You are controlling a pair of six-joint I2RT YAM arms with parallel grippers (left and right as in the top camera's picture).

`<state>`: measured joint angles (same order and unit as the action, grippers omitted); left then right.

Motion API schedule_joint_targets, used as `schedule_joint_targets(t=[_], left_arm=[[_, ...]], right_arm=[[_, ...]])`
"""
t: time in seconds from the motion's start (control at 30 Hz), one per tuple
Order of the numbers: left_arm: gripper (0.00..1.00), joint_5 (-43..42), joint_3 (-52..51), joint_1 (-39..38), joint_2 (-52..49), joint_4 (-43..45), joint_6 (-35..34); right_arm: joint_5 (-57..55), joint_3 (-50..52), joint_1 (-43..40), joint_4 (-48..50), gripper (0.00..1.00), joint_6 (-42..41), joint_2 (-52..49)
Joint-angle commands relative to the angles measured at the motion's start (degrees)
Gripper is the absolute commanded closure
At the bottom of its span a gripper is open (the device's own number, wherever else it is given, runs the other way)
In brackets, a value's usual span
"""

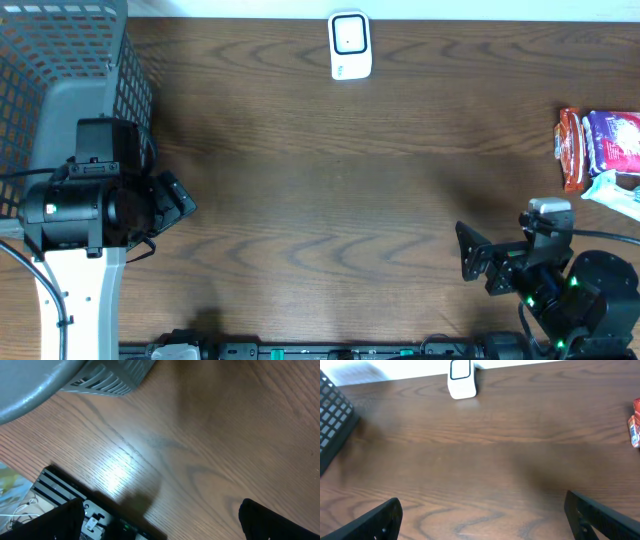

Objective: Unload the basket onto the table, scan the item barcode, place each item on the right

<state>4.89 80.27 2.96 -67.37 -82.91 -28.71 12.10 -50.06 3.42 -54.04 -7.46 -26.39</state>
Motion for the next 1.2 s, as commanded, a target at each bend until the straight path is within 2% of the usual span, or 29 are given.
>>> schedule_joint_targets(t=[0.0, 0.2, 0.43, 0.53, 0.67, 0.8, 0.97, 1.17], left_arm=[[0.02, 0.72, 0.02, 0.31, 0.02, -0.20, -0.55], [0.02, 0.72, 0.02, 0.31, 0.02, -0.20, -0.52], [0.02, 0.72, 0.02, 0.31, 0.02, -0.20, -0.55], [0.02, 0.72, 0.02, 0.31, 0.02, -0.20, -0.52], [0.02, 0.72, 0.02, 0.31, 0.02, -0.20, -0.55], [0.02, 0.72, 0.02, 0.31, 0.02, -0.20, -0.52], [0.02, 0.74, 0.02, 0.31, 0.02, -0.20, -0.55], [0.02, 0.74, 0.02, 0.31, 0.02, -0.20, -0.52]], right_arm=[[0.02, 0.31, 1.22, -1.31, 0.01, -0.83, 1.40], [0.02, 0.31, 3.72, -6.99, 0.01, -0.83, 4.74], [-0.20, 0.31, 4.57, -18.12, 0.01, -0.66, 7.98], [-0.20, 0.31, 4.57, -17.64, 0.01, -0.66, 8.15], [-0.20, 0.31, 5.20, -16.26, 0.01, 0.74, 8.15], [-0.20, 0.81, 6.95, -13.49, 0.01, 5.97, 8.39], [-0.20, 5.16, 6.97, -4.70, 0.01, 8.94, 10.99], [-0.17, 16.33, 6.95, 9.51, 0.01, 9.07, 16.94]])
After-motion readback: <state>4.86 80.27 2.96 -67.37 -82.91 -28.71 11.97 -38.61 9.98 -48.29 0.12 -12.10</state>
